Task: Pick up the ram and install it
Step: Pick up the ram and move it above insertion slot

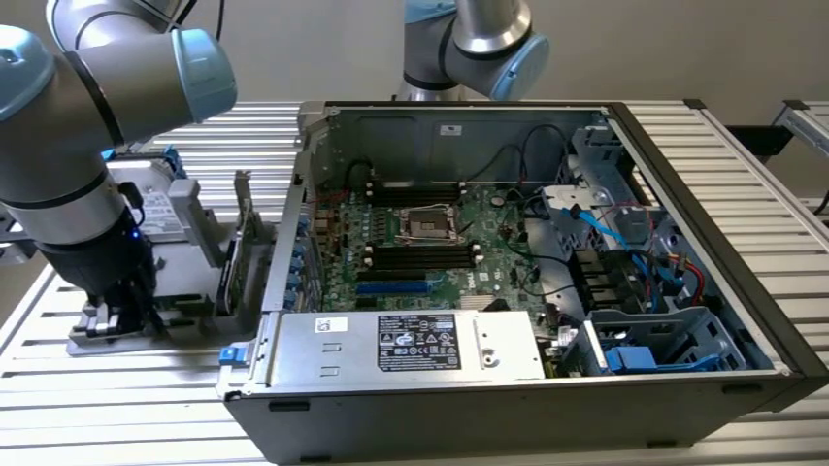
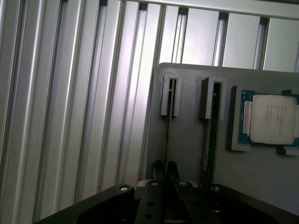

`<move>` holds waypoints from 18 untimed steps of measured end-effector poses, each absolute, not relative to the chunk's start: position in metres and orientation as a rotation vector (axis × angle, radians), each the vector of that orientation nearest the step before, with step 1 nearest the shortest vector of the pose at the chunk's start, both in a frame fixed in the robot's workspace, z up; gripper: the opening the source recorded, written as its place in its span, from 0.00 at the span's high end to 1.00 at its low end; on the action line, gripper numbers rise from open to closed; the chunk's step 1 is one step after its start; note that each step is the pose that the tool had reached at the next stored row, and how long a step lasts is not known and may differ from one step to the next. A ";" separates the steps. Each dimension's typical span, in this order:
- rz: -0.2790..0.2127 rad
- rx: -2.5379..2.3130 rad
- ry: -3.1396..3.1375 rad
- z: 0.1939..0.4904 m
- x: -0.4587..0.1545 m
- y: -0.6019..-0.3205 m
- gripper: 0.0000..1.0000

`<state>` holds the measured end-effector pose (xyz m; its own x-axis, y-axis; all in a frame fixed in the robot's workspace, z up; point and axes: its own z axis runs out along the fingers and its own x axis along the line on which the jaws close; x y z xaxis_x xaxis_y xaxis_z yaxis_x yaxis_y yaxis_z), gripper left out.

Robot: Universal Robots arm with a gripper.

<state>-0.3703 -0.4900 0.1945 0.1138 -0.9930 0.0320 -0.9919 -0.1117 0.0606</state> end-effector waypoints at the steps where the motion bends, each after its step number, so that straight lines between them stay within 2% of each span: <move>1: -0.027 2.293 -2.051 0.194 -0.370 -0.490 0.87; 18: -0.061 2.287 -2.092 0.205 -0.370 -0.490 0.87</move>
<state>-0.3702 -0.4900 0.2047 0.0889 -0.9960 -0.0005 -0.9944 -0.0888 0.0574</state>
